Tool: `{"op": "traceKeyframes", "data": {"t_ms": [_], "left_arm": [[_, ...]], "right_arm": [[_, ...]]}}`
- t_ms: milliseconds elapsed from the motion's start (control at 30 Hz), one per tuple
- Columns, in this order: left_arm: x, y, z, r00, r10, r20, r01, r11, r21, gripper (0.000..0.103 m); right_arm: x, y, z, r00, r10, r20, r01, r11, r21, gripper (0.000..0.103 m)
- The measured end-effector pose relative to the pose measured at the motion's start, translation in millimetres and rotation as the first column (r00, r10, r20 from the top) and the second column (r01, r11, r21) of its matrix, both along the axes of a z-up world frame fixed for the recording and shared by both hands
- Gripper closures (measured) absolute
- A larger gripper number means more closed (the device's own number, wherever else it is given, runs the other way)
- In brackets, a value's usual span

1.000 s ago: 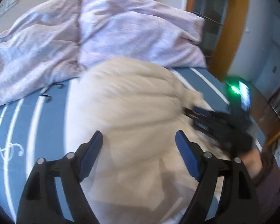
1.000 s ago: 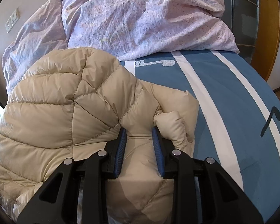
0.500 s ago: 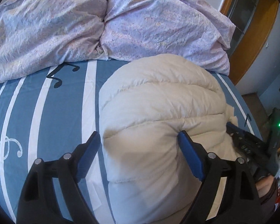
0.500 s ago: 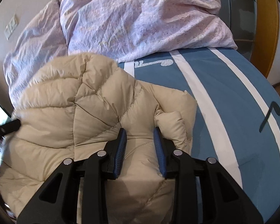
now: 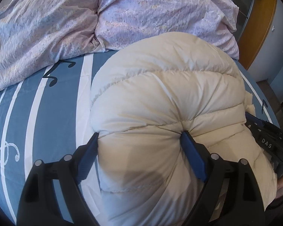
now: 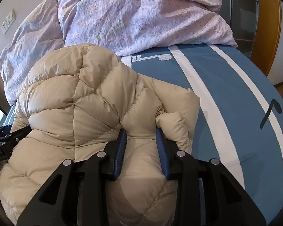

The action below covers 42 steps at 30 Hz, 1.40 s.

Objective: Fold large clothes
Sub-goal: 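Fold the held jacket side over the body with the right gripper toward the left gripper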

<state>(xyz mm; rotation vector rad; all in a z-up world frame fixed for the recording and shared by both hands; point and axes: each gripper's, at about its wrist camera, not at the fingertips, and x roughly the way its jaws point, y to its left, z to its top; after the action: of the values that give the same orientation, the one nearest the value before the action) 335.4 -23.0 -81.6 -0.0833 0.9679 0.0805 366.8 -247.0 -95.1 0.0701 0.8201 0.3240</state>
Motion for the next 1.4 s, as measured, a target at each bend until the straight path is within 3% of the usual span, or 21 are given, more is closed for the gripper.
{"op": "traceKeyframes", "data": {"t_ms": [133, 300, 500, 700, 833, 1300, 1333, 1400], "left_arm": [[-7.6, 3.3, 5.9, 1.000, 0.001, 0.014, -0.001, 1.000, -0.010, 0.016], [-17.0, 2.2, 17.3, 0.999, 0.004, 0.034, -0.004, 1.000, 0.021, 0.016], [-28.7, 9.5, 30.3, 0.998, 0.025, 0.058, -0.028, 0.999, 0.045, 0.016], [-36.7, 17.1, 30.1, 0.997, 0.040, 0.060, -0.043, 0.998, 0.038, 0.015], [-36.8, 19.0, 26.4, 0.998, 0.044, 0.054, -0.045, 0.999, 0.027, 0.014], [-35.3, 25.7, 21.5, 0.998, 0.048, 0.051, -0.047, 0.999, -0.025, 0.013], [-35.7, 27.0, 22.7, 0.997, 0.049, 0.053, -0.047, 0.998, -0.030, 0.013], [-36.0, 29.1, 25.3, 0.997, 0.051, 0.057, -0.049, 0.998, -0.035, 0.013]], "right_arm": [[-8.7, -8.4, 8.5, 1.000, -0.006, 0.007, 0.006, 0.999, 0.046, 0.064], [-21.8, -24.8, 27.4, 1.000, -0.018, 0.011, 0.016, 0.992, 0.121, 0.023], [-27.5, -52.6, 39.7, 0.998, -0.047, -0.047, 0.056, 0.974, 0.218, 0.012], [-16.5, -73.3, 13.6, 0.973, -0.019, -0.230, 0.104, 0.926, 0.364, 0.010], [-12.5, -69.2, -1.0, 0.957, 0.039, -0.288, 0.089, 0.904, 0.419, 0.010], [1.2, -40.2, -25.4, 0.932, 0.160, -0.326, 0.023, 0.870, 0.492, 0.005], [1.1, -38.4, -25.5, 0.933, 0.165, -0.320, 0.016, 0.868, 0.496, 0.006], [2.4, -36.0, -29.2, 0.927, 0.193, -0.322, 0.007, 0.849, 0.528, 0.024]]}}
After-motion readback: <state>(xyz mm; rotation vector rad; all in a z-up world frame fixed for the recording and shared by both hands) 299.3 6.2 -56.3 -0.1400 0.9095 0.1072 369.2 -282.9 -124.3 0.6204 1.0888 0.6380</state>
